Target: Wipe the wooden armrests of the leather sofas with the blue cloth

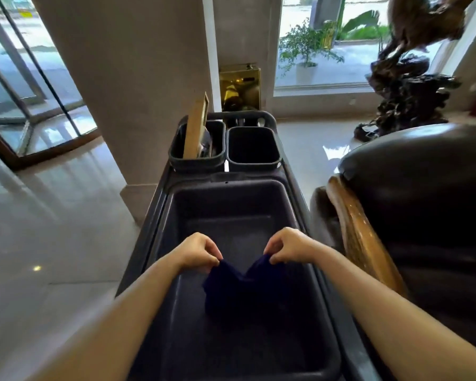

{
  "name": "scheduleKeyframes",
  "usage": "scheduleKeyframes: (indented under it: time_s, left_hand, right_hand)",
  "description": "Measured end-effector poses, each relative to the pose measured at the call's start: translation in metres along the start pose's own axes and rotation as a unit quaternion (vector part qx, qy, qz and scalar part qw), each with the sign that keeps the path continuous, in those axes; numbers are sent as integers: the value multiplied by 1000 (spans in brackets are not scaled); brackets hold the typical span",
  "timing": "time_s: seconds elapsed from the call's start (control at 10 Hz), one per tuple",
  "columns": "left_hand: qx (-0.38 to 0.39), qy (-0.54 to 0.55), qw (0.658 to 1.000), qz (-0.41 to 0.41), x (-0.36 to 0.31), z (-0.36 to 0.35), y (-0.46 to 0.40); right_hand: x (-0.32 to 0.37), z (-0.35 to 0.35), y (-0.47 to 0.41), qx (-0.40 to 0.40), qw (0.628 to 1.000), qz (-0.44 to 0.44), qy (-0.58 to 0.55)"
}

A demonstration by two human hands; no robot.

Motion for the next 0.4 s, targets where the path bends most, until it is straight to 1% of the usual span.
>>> scheduleKeyframes:
  time_s: [0.1, 0.3, 0.4]
  left_hand:
    - [21, -22, 999, 21, 26, -27, -10]
    - [46, 37, 996, 71, 57, -61, -26]
    - [67, 54, 993, 86, 56, -60, -30]
  right_hand:
    - [-25, -33, -5, 9, 999, -26, 21]
    - [-49, -75, -19, 45, 998, -38, 27]
    - [-46, -79, -22, 64, 996, -63, 19]
Point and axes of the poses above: each hand's wrist, its own y-axis away from the middle knuckle, its own z-axis out of the back of the hand, x = y × z, the point moved 7 cm from there along -y, towards the middle knuckle, and after that the axes turned 14 degrees about -x, right-handed, at the moved point
